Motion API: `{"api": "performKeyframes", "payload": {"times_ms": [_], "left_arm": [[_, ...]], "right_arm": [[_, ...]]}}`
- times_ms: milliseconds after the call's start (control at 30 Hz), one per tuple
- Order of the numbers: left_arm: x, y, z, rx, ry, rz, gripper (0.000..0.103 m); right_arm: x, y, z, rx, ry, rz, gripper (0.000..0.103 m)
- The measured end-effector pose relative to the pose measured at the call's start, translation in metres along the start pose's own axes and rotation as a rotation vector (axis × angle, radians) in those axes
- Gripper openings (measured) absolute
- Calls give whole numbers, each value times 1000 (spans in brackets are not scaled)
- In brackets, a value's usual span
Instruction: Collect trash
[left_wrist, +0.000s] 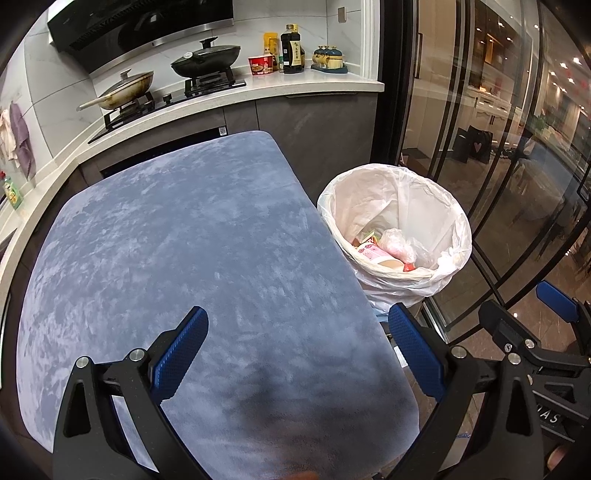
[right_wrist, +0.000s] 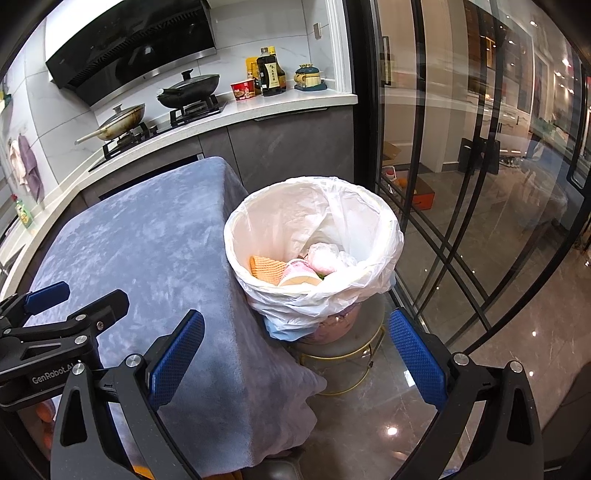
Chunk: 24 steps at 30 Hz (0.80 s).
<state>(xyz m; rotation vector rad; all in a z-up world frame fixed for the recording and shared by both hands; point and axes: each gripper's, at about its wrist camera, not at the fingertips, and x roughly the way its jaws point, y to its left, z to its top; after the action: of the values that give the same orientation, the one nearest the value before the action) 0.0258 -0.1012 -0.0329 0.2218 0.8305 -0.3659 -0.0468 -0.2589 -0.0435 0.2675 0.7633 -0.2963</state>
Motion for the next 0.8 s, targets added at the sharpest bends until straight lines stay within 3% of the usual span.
{"api": "performKeyframes", "payload": {"times_ms": [800], "left_arm": [[3,-9,-4,22,14,4,94]], "right_arm": [[1,-10,-4,2,10,-20,97]]}}
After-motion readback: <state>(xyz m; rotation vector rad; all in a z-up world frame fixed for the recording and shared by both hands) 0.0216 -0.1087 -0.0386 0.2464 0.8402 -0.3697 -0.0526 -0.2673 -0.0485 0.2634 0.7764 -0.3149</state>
